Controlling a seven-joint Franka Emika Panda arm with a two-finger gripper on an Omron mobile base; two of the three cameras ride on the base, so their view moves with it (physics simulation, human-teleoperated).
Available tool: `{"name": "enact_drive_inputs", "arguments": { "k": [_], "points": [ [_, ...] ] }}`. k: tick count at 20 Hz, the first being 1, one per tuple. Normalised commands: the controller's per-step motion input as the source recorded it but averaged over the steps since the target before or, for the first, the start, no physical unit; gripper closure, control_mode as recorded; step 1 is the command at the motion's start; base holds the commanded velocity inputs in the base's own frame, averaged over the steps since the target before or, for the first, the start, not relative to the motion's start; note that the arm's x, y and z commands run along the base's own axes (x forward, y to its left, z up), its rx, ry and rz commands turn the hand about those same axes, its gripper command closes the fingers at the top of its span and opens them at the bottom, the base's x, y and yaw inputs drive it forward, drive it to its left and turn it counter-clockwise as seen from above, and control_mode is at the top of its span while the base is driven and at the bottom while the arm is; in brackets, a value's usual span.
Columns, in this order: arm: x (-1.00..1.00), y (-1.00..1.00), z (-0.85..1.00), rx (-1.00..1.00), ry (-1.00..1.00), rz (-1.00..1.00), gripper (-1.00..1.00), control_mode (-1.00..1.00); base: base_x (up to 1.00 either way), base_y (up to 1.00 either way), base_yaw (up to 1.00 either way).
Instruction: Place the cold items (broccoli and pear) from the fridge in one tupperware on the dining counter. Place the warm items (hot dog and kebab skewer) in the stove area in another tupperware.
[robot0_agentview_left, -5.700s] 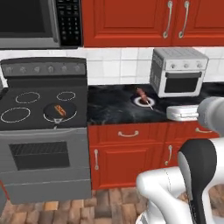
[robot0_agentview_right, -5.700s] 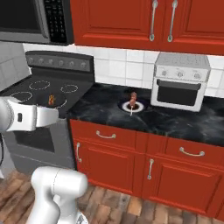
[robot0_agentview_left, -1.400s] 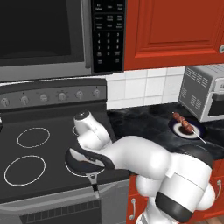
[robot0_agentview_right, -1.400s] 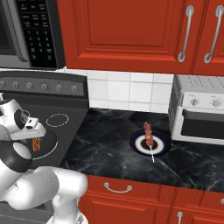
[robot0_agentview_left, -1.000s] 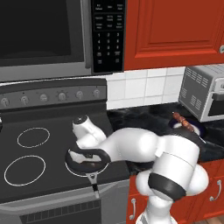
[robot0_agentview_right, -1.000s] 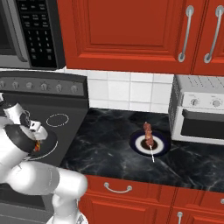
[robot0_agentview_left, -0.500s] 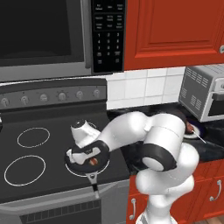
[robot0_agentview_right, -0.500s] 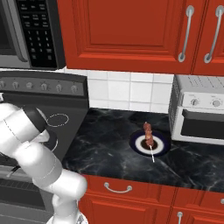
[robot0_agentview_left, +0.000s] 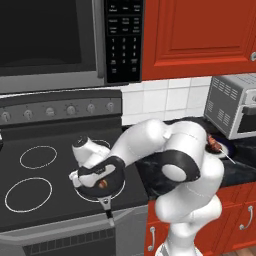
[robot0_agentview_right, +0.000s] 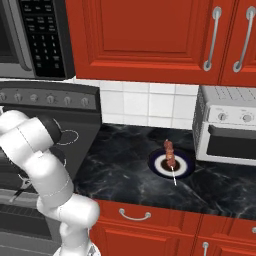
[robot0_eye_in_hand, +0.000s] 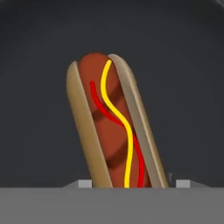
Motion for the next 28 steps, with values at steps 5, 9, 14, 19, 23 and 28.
{"name": "enact_drive_inputs", "arguments": {
  "k": [5, 9, 14, 19, 23, 28],
  "points": [
    [-0.49, -0.03, 0.57, 0.00, -0.29, 0.00, 1.00, -1.00, 0.00, 0.00, 0.00],
    [-0.38, -0.14, 0.87, 0.00, -0.25, 0.00, 1.00, -1.00, 0.00, 0.00, 0.00],
    [-0.32, -0.33, 0.85, 0.01, -0.01, 0.00, 1.00, -1.00, 0.00, 0.00, 0.00],
    [-0.32, -0.39, 0.70, 0.00, 0.00, 0.00, 1.00, -1.00, 0.00, 0.00, 0.00],
    [-0.40, -0.47, 0.45, 0.04, 0.00, 0.00, 1.00, -1.00, 0.00, 0.00, 0.00],
    [-0.47, -0.45, 0.43, 0.09, 0.00, 0.01, 1.00, -1.00, 0.00, 0.00, 0.00]
  ]
}}
